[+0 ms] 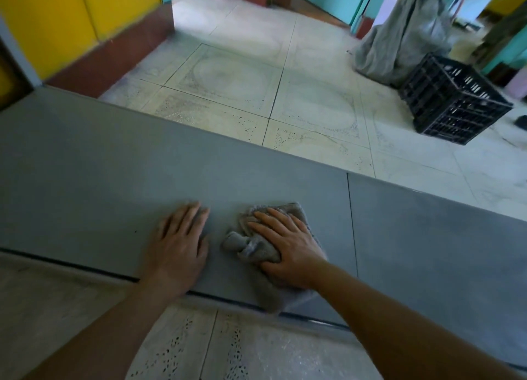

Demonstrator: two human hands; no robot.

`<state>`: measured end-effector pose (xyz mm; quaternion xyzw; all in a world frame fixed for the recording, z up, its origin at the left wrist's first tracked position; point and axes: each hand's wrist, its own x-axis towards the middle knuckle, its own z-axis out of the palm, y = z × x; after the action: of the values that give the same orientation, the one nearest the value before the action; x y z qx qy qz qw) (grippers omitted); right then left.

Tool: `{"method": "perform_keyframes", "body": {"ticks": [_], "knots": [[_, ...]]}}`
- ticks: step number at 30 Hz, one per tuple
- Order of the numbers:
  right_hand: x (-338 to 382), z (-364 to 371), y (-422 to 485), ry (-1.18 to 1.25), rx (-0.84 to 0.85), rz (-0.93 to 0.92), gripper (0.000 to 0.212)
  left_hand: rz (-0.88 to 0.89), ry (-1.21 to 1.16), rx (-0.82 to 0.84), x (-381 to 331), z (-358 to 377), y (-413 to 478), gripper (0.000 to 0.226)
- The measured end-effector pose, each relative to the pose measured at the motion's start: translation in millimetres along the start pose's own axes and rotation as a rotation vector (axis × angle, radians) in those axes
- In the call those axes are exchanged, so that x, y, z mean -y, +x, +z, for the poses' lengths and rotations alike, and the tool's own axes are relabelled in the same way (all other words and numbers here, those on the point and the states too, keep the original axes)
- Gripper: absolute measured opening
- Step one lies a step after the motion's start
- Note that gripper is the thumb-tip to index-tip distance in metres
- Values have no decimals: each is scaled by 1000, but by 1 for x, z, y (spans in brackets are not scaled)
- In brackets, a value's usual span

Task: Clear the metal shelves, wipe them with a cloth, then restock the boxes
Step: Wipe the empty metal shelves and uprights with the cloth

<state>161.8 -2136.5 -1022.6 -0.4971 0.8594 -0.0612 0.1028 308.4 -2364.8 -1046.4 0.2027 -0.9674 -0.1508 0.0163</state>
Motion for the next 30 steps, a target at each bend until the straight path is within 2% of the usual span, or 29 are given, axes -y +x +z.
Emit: {"method": "perform_keyframes", "body": {"ticks": [3,9,14,20,25,30], "knots": [[-46,-10,39,17,-44,89,78,34,59,-33,-1,8,2,69],[-101,-31,130,10,-148,470,70,94,107,-197,5,15,7,58],[-97,-32,143,23,-137,553,71,107,97,-220,4,14,5,58],[-61,-32,119,48,-87,551,71,72,86,-107,5,12,3,62],[11,-9,53,46,-69,344,75,57,70,-63,1,5,4,63],[84,10,-21,31,81,230,85,65,11,16,4,-2,-1,70]]}}
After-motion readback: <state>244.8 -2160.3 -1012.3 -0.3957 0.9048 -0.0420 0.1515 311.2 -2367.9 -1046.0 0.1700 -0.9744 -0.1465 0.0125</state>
